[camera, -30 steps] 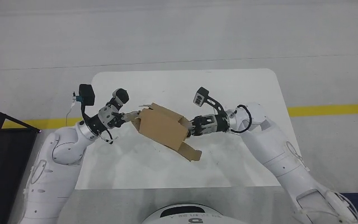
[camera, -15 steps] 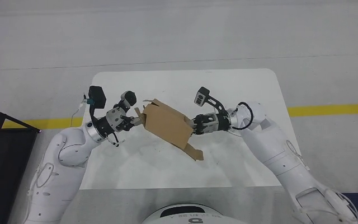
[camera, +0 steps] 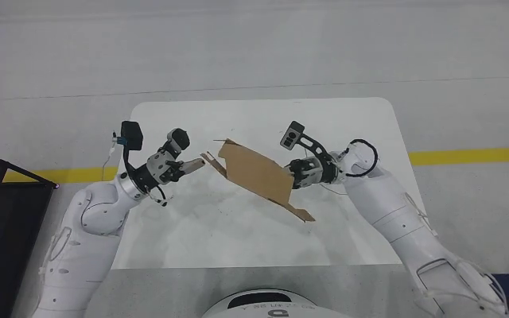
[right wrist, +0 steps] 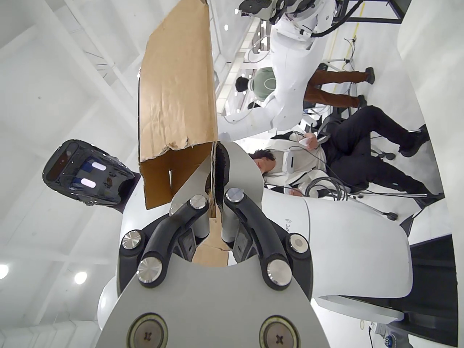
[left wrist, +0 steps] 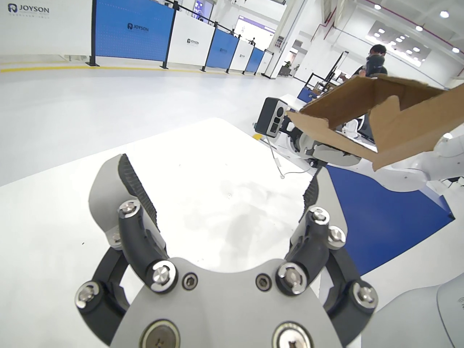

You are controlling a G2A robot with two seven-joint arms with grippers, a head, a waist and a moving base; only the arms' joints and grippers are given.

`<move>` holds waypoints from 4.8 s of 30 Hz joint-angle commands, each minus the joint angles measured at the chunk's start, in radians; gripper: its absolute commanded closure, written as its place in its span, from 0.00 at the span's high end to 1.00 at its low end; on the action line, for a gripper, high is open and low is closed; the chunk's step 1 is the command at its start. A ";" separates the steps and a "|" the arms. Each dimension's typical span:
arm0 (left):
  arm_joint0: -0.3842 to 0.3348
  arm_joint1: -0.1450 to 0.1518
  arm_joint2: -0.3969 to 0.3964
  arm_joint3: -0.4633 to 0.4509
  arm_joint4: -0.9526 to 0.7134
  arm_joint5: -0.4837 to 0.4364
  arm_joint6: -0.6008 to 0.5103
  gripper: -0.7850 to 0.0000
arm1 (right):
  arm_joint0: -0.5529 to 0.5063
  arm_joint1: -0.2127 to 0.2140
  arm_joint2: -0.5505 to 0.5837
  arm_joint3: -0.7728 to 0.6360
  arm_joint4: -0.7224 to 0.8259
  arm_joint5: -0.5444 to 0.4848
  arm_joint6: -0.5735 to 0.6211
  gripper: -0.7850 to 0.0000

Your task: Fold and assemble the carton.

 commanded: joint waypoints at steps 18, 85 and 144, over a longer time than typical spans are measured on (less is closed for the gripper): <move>0.060 -0.005 -0.035 -0.023 0.284 0.217 0.100 1.00 | 0.004 -0.024 0.029 0.163 0.185 0.124 -0.131 0.00; 0.060 -0.005 -0.035 -0.023 0.284 0.217 0.100 1.00 | -0.418 0.093 0.172 -0.581 -2.207 0.177 -1.506 0.00; -0.085 0.008 0.161 0.171 0.578 -0.208 0.548 0.61 | -0.322 0.098 0.147 -0.484 -1.871 -0.729 -1.429 0.00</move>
